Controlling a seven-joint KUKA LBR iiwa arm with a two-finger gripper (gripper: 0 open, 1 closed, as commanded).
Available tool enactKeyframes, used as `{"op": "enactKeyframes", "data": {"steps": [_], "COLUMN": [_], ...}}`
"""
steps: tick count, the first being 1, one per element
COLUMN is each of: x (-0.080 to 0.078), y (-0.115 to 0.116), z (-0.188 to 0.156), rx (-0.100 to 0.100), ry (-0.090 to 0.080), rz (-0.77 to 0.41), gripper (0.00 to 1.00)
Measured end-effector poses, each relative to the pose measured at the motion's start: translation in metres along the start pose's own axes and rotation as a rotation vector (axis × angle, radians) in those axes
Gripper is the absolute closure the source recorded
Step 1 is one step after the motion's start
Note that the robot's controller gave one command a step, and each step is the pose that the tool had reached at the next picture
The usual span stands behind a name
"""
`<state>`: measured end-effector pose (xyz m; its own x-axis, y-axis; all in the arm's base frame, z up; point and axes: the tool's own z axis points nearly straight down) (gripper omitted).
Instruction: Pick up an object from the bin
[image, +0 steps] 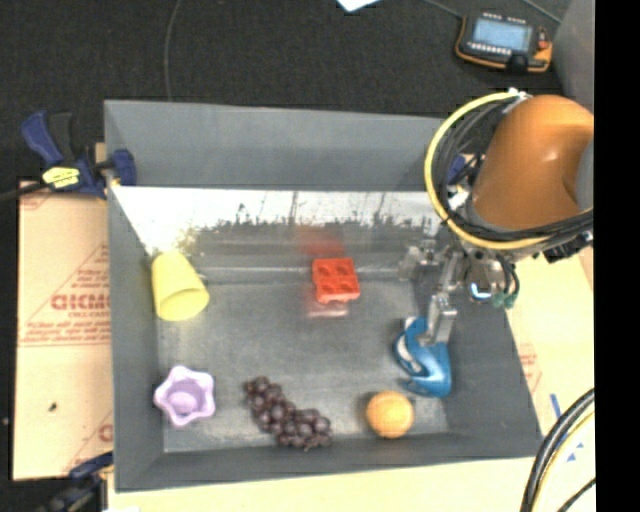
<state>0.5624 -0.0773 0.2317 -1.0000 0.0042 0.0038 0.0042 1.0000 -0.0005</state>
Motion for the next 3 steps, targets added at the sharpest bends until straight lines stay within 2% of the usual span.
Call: {"op": "enactKeyframes", "data": {"steps": [1, 2, 3], "x": [-0.001, -0.059, -0.080], "y": [0.000, 0.067, 0.071], "z": [-0.005, 0.146, 0.068], "rx": [0.001, 0.002, 0.003], "ry": [-0.008, -0.015, -0.026], "rz": [-0.004, -0.056, 0.014], "gripper": [0.00, 0.00, 0.00]}}
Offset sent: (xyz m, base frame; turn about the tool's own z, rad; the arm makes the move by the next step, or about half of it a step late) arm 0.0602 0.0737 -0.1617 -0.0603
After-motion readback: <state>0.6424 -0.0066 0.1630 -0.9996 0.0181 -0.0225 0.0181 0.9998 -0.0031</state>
